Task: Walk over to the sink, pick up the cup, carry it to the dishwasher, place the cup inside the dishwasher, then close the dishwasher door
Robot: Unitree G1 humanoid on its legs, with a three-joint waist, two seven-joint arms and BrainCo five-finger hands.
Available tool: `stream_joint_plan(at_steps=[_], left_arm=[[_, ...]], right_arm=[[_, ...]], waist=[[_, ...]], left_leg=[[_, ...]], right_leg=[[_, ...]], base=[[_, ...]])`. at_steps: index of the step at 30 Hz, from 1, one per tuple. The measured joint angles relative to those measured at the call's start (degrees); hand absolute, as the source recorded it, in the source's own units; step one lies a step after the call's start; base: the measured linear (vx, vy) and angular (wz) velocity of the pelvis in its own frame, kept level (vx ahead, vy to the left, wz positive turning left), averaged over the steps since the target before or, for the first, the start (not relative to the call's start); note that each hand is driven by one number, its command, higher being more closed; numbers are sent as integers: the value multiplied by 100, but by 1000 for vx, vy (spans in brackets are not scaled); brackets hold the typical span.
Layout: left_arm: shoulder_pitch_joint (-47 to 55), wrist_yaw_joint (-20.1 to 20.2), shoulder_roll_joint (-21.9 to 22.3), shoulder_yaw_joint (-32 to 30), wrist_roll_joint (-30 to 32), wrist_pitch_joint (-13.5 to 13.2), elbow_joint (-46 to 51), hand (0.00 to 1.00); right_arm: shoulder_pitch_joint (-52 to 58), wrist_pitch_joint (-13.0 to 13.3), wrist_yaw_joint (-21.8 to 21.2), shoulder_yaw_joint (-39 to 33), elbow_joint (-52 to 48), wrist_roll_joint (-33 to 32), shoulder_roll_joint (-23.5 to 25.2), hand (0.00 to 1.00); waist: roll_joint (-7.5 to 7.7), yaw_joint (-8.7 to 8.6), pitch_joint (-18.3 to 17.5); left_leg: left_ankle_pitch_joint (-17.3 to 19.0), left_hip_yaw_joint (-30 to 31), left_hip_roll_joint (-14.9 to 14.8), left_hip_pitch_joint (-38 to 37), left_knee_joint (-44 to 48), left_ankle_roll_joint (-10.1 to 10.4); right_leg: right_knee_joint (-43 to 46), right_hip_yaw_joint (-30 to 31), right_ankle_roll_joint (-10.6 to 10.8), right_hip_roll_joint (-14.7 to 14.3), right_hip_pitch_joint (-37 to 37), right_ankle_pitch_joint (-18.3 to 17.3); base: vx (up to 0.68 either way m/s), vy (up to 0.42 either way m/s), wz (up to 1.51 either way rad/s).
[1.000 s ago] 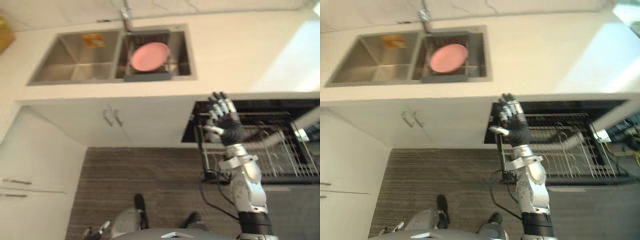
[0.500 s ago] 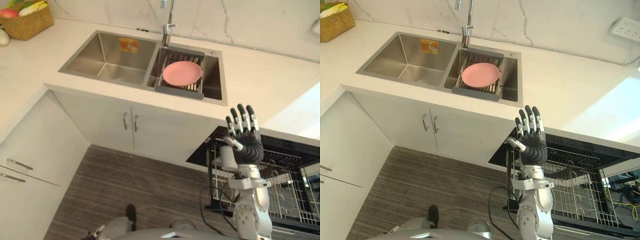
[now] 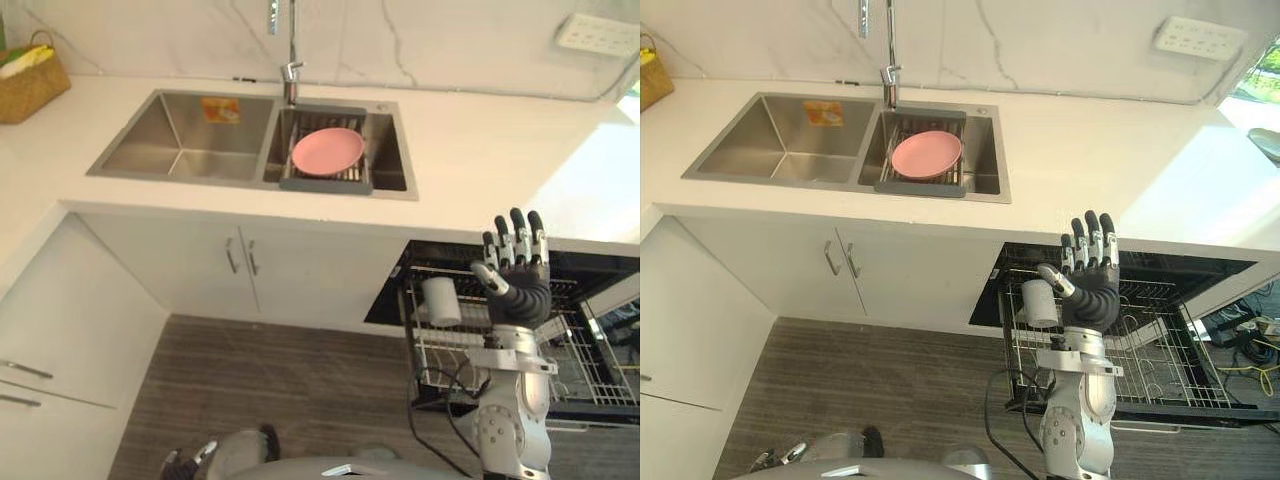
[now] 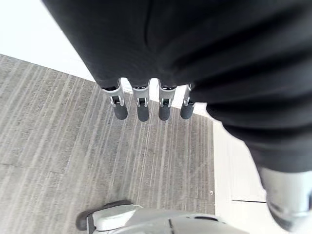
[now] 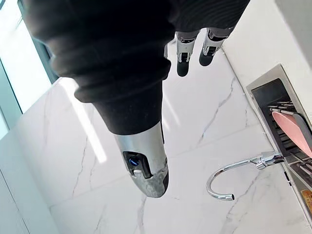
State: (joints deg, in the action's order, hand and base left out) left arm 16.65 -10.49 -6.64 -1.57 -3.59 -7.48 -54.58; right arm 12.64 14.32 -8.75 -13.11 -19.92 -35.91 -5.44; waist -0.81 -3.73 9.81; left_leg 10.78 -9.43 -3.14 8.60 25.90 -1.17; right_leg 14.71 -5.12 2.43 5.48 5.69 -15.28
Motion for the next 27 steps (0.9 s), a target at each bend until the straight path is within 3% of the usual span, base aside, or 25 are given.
stream_joint_plan(at_steps=[3, 4, 6, 7, 8, 9, 10, 11, 12, 13, 14, 17, 19, 20, 21, 22, 23, 24, 25, 26, 27], left_arm=[[20, -177, 307, -422, -4, -63, -52, 0], [108, -186, 379, -575, -9, -45, -59, 0], [245, -142, 405, -575, -25, -26, -61, 0], [332, -121, 435, -583, -36, -11, -82, 0], [405, -87, 504, -631, -44, -13, -118, 0], [454, -52, 544, -663, -69, -20, -119, 0], [569, -11, 629, -736, -84, -70, -138, 0], [630, 46, 637, -735, -85, -128, -295, 0], [698, 73, 630, -737, -86, -146, -384, 0], [758, 98, 632, -742, -83, -200, -491, 0], [756, 114, 604, -746, -82, -237, -508, 0], [464, 244, 373, -806, -62, -260, -521, 0], [294, 249, 296, -925, -61, -258, -519, 0], [192, 237, 275, -967, -61, -265, -512, 0], [126, 235, 233, -966, -61, -283, -504, 0], [98, 229, 217, -965, -60, -282, -518, 0], [109, 198, 183, -934, -55, -279, -500, 0], [110, 182, 152, -881, -52, -260, -496, 0], [110, 165, 135, -833, -46, -248, -496, 0], [91, 119, 68, -737, 51, -234, -489, 0], [70, 93, 44, -725, 103, -231, -474, 0]], right_arm=[[21, 28, 9, 11, -177, -10, 1, 0], [-4, 40, 27, 44, -217, -3, 20, 0], [-57, 73, 106, 91, -229, -2, 16, 0], [-126, 78, 189, 114, -196, 15, 17, 0], [-202, 92, 197, 128, -155, 27, 13, 0], [-221, 105, 196, 142, -155, 27, 8, 0], [-262, 180, 187, 227, -153, 26, -56, 0], [-285, 217, 184, 330, -125, 24, -106, 0], [-287, 224, 185, 356, -119, 23, -106, 0], [-346, 252, 188, 507, -126, 24, -115, 0], [-392, 315, 182, 603, -147, 24, -112, 0], [-354, 337, 185, 550, -138, 20, -21, 0], [-366, 326, 191, 573, -141, 25, 113, 0], [-373, 314, 203, 610, -142, 38, 169, 0], [-417, 296, 283, 642, -147, 99, 232, 0], [-431, 294, 339, 644, -145, 170, 281, 0], [-438, 292, 447, 667, -135, 262, 361, 0], [-441, 291, 510, 738, -81, 264, 398, 0], [-444, 291, 534, 765, -30, 253, 404, 0], [-449, 290, 549, 793, 90, 195, 402, 0], [-450, 291, 544, 815, 133, 152, 402, 0]], waist=[[-183, 50, 121], [-88, 98, 170], [-97, 165, 175], [-84, 199, 181], [-99, 259, 187], [-138, 286, 193], [-270, 322, 236], [-275, 353, 288], [-223, 389, 289], [-124, 452, 199], [-39, 402, 158], [269, 314, 74], [381, 338, -27], [416, 375, -129], [445, 399, -134], [454, 403, -128], [511, 407, -123], [444, 373, -96], [445, 351, -120], [460, 329, -155], [466, 318, -171]], left_leg=[[-88, 14, -381, 549, 1254, 311], [-167, -14, -403, 674, 1519, 631], [6, -22, -345, 640, 1147, 587], [-33, 23, -252, 653, 653, 573], [-300, 297, -145, 646, -158, 648], [-435, 527, -137, 627, -605, 775], [-483, 930, -279, 600, -978, 1073], [-593, 900, -345, 664, -631, 1177], [-610, 878, -279, 646, -455, 1147], [-481, 709, -130, 620, -248, 884], [-410, 549, -106, 711, -73, 618], [-179, 327, 119, 803, 292, 216], [-145, 249, 257, 663, 49, 134], [-186, 175, 313, 542, -245, 64], [-223, 145, 382, 310, -557, 10], [-226, 148, 412, 177, -685, 3], [-247, 134, 524, -177, -999, -57], [-281, 137, 574, -506, -1244, -145], [-272, 147, 576, -646, -1321, -180], [-268, 156, 551, -881, -1474, -235], [-264, 152, 526, -966, -1545, -228]], right_leg=[[90, 3, 38, -176, 87, -62], [48, 70, 18, -139, 226, -69], [-11, 150, 39, -42, 372, -81], [-44, 240, 78, 66, 437, -106], [-179, 417, 85, 140, 511, -110], [-282, 514, 79, 131, 563, -107], [-488, 760, 74, 23, 671, -104], [-627, 1038, 55, 26, 828, -122], [-647, 1246, -27, 97, 865, -178], [-646, 1512, -111, 280, 845, -306], [-419, 1695, 0, 294, 807, -362], [100, 1742, 248, 442, 626, -317], [211, 1740, 341, 546, 525, -30], [532, 1746, 550, 561, 274, 207], [1200, 1762, 1070, 571, -61, 462], [1553, 1765, 1321, 577, -252, 614], [2405, 1724, 1305, 626, -613, 1038], [3114, 1586, 1184, 669, -920, 1060], [3300, 1438, 1023, 683, -1044, 843], [3363, 1017, 642, 668, -1285, 392], [3280, 802, 541, 645, -1406, 253]], base=[[-69, -56, 12], [-8, -40, -7], [36, -8, -12], [82, 80, -30], [98, 112, -38], [121, 159, -60], [168, 259, -73], [207, 299, -88], [335, 405, -111], [316, 300, -93], [320, 247, -65], [299, 126, -8], [256, 137, -11], [293, 130, -25], [291, 119, -26], [302, 97, -29], [247, 70, -21], [253, 67, -17], [267, 47, -6], [222, 10, 1], [270, -33, 4]])
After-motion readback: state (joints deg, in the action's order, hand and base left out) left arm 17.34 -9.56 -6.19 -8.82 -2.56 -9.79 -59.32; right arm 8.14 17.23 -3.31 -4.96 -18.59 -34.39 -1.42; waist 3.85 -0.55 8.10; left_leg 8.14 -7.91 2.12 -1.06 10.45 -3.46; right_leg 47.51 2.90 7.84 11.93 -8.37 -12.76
